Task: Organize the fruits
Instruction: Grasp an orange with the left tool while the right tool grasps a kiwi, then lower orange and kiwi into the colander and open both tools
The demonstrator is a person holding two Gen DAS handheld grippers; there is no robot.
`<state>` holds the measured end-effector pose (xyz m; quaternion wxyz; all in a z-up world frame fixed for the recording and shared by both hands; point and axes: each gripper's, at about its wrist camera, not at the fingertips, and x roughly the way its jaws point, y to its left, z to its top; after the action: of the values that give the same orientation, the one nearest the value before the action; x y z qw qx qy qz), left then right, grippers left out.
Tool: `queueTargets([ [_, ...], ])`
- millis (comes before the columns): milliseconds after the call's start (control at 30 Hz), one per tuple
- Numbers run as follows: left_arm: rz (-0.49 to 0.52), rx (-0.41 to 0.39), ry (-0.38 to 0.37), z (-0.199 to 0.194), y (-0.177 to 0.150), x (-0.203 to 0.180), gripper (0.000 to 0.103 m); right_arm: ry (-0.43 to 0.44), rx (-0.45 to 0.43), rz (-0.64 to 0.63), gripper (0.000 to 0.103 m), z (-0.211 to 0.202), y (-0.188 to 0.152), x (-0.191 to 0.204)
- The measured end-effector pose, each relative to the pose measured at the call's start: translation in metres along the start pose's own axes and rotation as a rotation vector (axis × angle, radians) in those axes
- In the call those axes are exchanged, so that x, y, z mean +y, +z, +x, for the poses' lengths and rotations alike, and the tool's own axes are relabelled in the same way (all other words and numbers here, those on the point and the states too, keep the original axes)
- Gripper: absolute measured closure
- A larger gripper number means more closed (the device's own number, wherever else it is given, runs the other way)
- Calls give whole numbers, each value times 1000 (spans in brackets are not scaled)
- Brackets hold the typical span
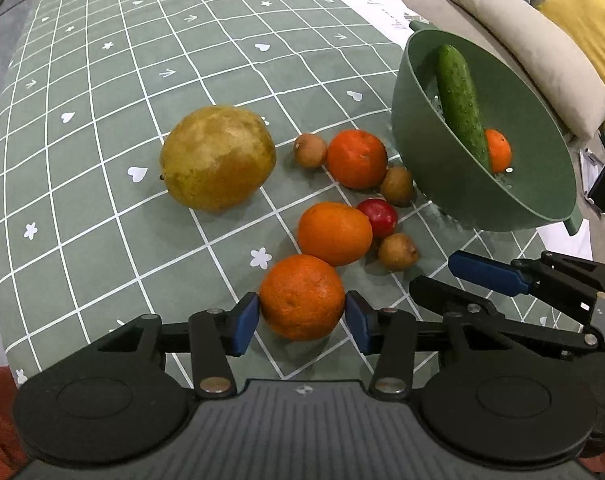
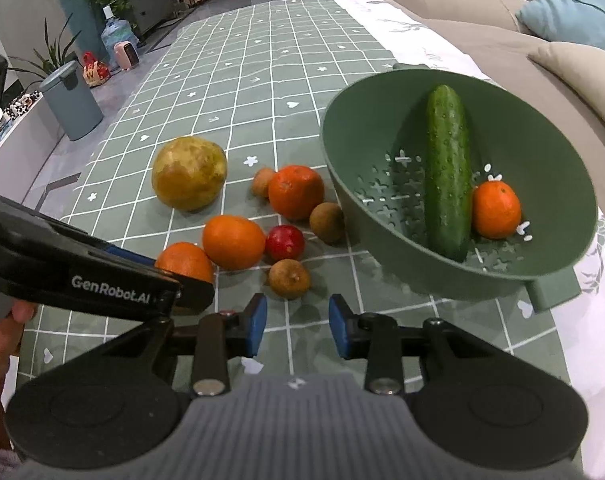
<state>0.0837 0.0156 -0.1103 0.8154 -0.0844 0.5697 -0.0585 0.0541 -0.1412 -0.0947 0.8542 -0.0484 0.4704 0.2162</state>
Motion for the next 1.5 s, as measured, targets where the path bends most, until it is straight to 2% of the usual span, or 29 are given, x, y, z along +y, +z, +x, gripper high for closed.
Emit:
queueTargets([
  [267,-69,24,-19,6,3,8,49,9,-2,10,71,12,3,-5],
  [533,-75,21,-22,1,1,14,52,34,-5,-22,72,22,6,1],
  [667,-86,21,-17,0,0,19,52,44,13,-31,81,30,7,6],
  [800,-98,20,-11,0,0,19,52,43,19,-40,81,28,7,9],
  [1167,-96,26,22,3,0,14,51,9,-28,-27,81,-30,-3,6],
  [1300,-77,6,30,2,-4,13,53,6,-49,-17,81,-46,-7,6],
  [1500,-126,-47,-7,-22,-12,17,53,22,-83,-30,81,-70,-8,8],
])
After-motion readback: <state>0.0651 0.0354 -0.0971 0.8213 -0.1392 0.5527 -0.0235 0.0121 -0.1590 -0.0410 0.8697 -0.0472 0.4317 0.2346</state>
